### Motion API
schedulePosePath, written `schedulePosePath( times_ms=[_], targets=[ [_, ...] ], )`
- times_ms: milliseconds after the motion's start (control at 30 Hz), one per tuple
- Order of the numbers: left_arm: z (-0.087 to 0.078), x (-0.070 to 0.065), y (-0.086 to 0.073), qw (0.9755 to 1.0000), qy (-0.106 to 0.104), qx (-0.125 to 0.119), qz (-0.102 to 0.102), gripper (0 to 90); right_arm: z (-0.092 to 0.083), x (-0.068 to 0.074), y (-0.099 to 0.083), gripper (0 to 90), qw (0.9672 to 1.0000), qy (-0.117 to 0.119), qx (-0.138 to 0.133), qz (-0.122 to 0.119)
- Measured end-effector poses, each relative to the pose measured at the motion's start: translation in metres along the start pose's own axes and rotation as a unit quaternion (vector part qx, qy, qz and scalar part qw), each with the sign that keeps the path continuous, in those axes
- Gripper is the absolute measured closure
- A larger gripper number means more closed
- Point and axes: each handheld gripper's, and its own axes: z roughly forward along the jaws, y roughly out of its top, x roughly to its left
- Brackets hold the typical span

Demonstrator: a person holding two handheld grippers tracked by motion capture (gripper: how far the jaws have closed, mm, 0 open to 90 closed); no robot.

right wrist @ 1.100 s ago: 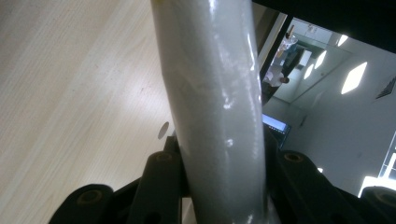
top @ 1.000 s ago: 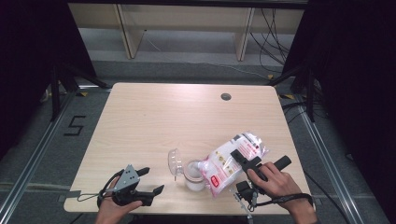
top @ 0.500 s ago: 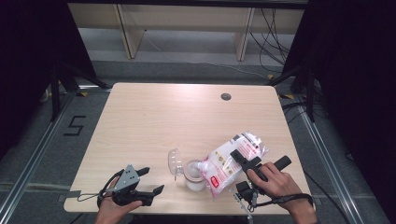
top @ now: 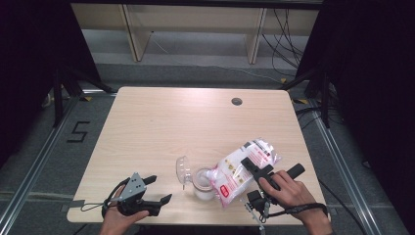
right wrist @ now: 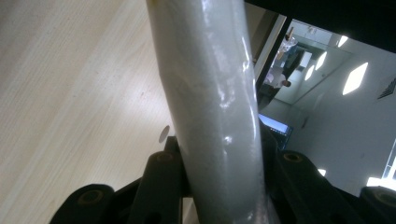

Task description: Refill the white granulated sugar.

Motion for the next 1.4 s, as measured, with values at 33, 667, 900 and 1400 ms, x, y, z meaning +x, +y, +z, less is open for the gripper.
schedulePosePath(
  times_ms=[33, 667, 900, 1400],
  targets=[
    [0.0001, -0.0003, -0.0001, 1.0, 0.0, 0.0, -0.001, 17.4, 0.0006, -0.0015, -0.0005, 72.6, 0.9999, -0.006, -0.006, -0.014],
    [0.0001, -0.0004, -0.0001, 1.0, 0.0, 0.001, 0.0, 17.4, 0.0004, 0.0, -0.0001, 72.9, 1.0, 0.002, -0.007, 0.002],
    [-0.0005, -0.0002, 0.0001, 1.0, 0.002, 0.005, 0.002, 17.5, 0.0001, 0.0002, -0.0001, 73.0, 1.0, 0.003, -0.007, 0.005],
    [-0.0005, 0.0011, 0.0005, 0.9999, 0.002, 0.004, 0.014, 17.4, 0.001, 0.001, -0.0025, 73.4, 0.9998, 0.01, -0.011, 0.014]
  ],
)
